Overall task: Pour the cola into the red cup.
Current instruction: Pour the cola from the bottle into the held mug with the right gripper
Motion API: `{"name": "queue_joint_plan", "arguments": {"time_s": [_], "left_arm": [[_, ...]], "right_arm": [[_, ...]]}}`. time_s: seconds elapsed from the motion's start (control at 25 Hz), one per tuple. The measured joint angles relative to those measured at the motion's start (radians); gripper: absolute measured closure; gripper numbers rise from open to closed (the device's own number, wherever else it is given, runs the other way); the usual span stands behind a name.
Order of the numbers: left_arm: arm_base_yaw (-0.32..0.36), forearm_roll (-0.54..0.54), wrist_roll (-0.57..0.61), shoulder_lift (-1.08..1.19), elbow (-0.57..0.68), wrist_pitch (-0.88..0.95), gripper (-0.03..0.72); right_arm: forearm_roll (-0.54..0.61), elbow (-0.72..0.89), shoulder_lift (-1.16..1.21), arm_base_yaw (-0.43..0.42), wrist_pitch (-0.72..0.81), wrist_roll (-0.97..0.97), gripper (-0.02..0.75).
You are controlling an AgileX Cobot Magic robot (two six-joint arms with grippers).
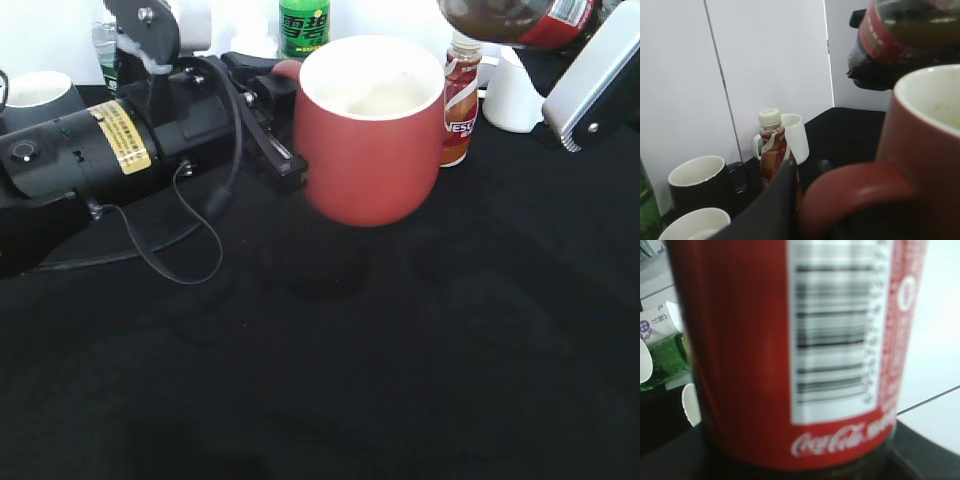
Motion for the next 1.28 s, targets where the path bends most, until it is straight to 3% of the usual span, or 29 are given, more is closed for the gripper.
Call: {"name": "queue_joint_plan", "arguments": {"time_s": [1.28], "left_arm": [[0.008,-0.023,0.002,0.0,0.0,0.072,0.606]], "right_arm": [[0.084,0.0,0.0,0.0,-0.005,-0.393,0.324]]}}
